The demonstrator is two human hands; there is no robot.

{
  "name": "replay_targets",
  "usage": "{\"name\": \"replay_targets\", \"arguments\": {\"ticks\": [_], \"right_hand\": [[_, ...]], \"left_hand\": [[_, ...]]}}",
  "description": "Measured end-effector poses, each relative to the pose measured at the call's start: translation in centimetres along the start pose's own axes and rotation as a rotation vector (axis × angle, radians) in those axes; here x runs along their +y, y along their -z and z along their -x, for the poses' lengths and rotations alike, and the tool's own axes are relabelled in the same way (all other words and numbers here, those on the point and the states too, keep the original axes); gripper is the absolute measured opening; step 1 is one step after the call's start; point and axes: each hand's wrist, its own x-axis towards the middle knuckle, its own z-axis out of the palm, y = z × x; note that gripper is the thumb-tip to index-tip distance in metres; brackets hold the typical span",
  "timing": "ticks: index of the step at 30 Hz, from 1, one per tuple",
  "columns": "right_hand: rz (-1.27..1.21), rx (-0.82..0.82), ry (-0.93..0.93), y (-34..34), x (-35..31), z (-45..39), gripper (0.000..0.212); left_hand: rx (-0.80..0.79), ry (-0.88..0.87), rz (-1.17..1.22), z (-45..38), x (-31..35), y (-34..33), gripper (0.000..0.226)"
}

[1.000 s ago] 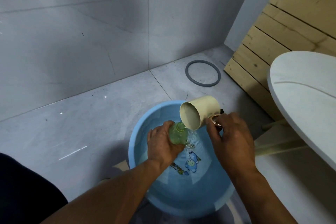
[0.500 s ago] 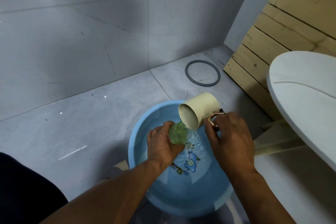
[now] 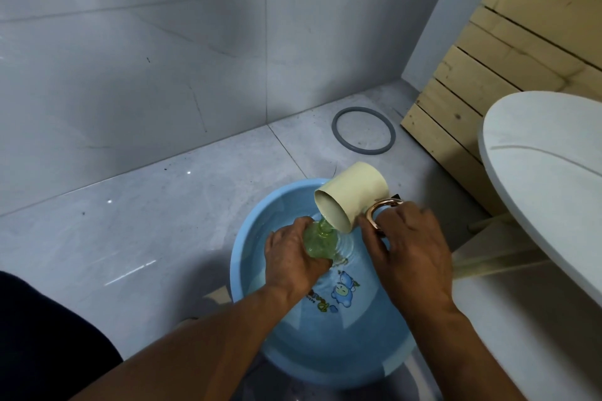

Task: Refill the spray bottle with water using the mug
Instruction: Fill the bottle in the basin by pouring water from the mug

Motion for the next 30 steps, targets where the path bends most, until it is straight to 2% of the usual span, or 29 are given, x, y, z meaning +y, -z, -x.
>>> {"name": "replay_targets", "arguments": {"ticks": [7, 11, 13, 18, 21, 23, 24, 26, 28, 30], "right_hand": [[-0.004, 0.035, 0.054, -0.3, 0.2, 0.2, 0.023], [-0.036, 0.024, 0.041, -0.9, 0.5, 0.5, 0.021], [-0.091, -0.019, -0.107, -1.4, 0.8, 0.8, 0.022], [-0.343, -0.282, -0.795, -3.7, 1.8, 2.0, 0.042], [-0.502, -0.421, -1.043, -6.4, 2.7, 4.0, 0.045], [-0.558, -0.539, -1.138, -7.8, 3.0, 5.5, 0.043], [-0.532, -0.597, -1.121, -8.3, 3.0, 6.3, 0.042], [-0.344, -0.678, -0.947, -9.2, 3.3, 7.7, 0.036], [-0.116, -0.688, -0.728, -9.8, 3.4, 8.9, 0.028], [0.009, -0.675, -0.589, -10.2, 3.5, 10.1, 0.019]], "left_hand": [[-0.019, 0.002, -0.004, -0.1, -0.3, -0.1, 0.066], [-0.022, -0.005, 0.004, -0.2, -0.4, -0.2, 0.065], [-0.035, 0.008, 0.029, -0.2, -0.5, -0.3, 0.064], [-0.097, 0.094, 0.266, -0.2, -1.9, -0.9, 0.066], [-0.083, 0.102, 0.336, -0.3, -2.6, -0.8, 0.066], [-0.078, 0.114, 0.358, -0.5, -3.3, -0.8, 0.068], [-0.076, 0.121, 0.371, -0.6, -3.6, -0.8, 0.069], [-0.067, 0.124, 0.368, -0.8, -4.1, -0.8, 0.074], [-0.065, 0.111, 0.358, -0.8, -4.6, -0.9, 0.074], [-0.079, 0.103, 0.354, -0.9, -4.9, -0.9, 0.07]]}}
